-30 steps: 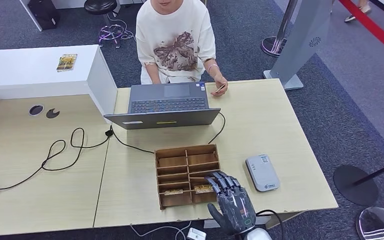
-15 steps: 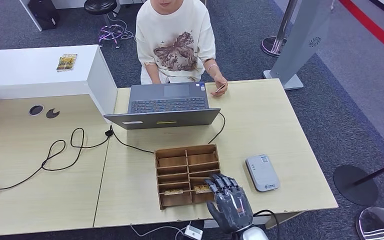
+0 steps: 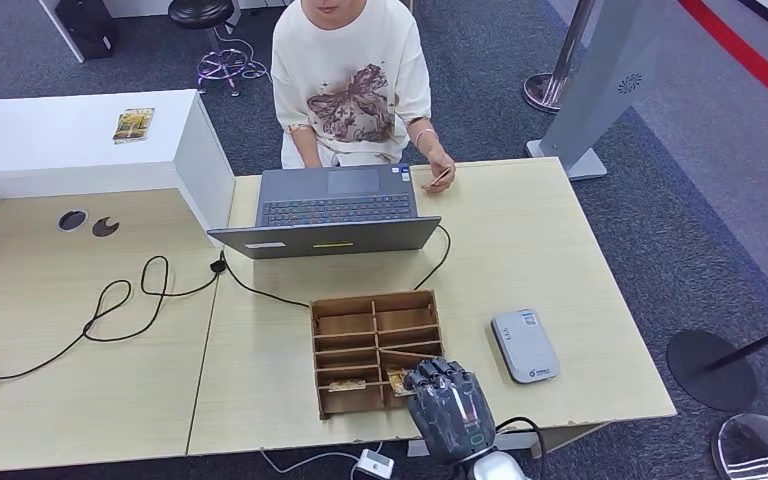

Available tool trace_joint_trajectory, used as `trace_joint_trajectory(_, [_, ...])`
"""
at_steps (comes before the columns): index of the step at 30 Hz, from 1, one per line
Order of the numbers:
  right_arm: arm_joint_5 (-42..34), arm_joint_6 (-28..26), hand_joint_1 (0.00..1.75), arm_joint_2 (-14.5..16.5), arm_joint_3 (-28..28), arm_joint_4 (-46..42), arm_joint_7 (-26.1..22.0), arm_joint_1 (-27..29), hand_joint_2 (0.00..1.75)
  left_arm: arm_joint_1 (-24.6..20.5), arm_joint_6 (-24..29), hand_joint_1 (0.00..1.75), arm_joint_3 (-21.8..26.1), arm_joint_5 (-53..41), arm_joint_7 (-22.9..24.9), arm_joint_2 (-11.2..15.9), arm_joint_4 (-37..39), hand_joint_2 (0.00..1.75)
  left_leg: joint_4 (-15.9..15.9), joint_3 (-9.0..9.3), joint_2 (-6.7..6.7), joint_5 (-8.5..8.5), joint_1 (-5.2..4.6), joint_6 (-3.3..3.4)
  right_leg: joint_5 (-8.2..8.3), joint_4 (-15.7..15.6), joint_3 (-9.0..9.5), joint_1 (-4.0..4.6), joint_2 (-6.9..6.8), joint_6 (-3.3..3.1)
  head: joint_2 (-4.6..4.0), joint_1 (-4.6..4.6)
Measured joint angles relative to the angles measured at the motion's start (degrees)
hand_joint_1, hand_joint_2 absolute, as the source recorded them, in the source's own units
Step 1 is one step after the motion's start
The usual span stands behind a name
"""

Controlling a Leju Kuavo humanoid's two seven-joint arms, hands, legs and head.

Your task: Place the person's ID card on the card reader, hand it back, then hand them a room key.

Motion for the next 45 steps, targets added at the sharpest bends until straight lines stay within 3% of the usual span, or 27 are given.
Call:
trace_joint_trajectory(2, [0.00, -0.09, 1.17, -0.04, 0.32, -0.02, 0.04, -0.15, 1.75, 0.00, -0.01, 0.00, 0.01, -0.02, 0.00, 0.00, 0.00, 1.75, 0.00, 0.00, 0.00, 0.00, 0.00, 0.00, 0.00, 0.00, 0.00, 0.00, 0.00, 0.00, -0.01, 0.00])
trace_joint_trajectory(14, [0.00, -0.68, 1.41, -0.34, 1.57, -0.36, 2.61, -1.09, 1.75, 0.00, -0.08, 0.00, 0.01, 0.00, 0.00, 0.00, 0.00, 1.75, 0.00, 0.00, 0.00, 0.00, 0.00, 0.00, 0.01, 0.00, 0.00, 0.00, 0.00, 0.00, -0.02, 0.00])
trace_joint_trajectory(20, [0.00, -2.29, 1.65, -0.43, 2.50, -0.88, 4.09, -1.80, 1.75, 0.00, -0.10, 0.00, 0.00, 0.00, 0.00, 0.00, 0.00, 1.75, 0.00, 0.00, 0.00, 0.00, 0.00, 0.00, 0.01, 0.00, 0.00, 0.00, 0.00, 0.00, 0.00, 0.00])
trace_joint_trajectory(29, [0.00, -5.66, 1.75, -0.98, 3.66, -3.34, 4.88, -3.10, 1.75, 0.00, -0.11, 0.00, 0.01, -0.05, 0.00, 0.00, 0.00, 1.75, 0.00, 0.01, 0.00, 0.01, 0.00, 0.00, 0.01, 0.01, 0.00, 0.00, 0.00, -0.01, -0.01, 0.00])
trace_joint_trajectory(36, [-1.39, -7.86, 1.75, -0.04, -0.84, -6.28, -7.82, 0.56, 1.75, 0.00, -0.11, 0.00, 0.01, -0.06, 0.00, 0.00, 0.00, 1.75, 0.00, -0.01, -0.01, 0.00, 0.00, 0.00, 0.00, 0.00, -0.01, 0.00, -0.02, -0.01, -0.01, 0.00])
trace_joint_trajectory(45, [-13.74, -7.18, 1.75, 0.52, -6.58, -9.31, -21.51, 4.44, 1.75, 0.01, -0.11, 0.00, 0.01, -0.06, -0.12, 0.00, 0.00, 1.75, 0.00, 0.00, -0.01, 0.00, 0.00, 0.00, 0.01, 0.00, 0.00, 0.00, -0.01, -0.01, -0.01, 0.00])
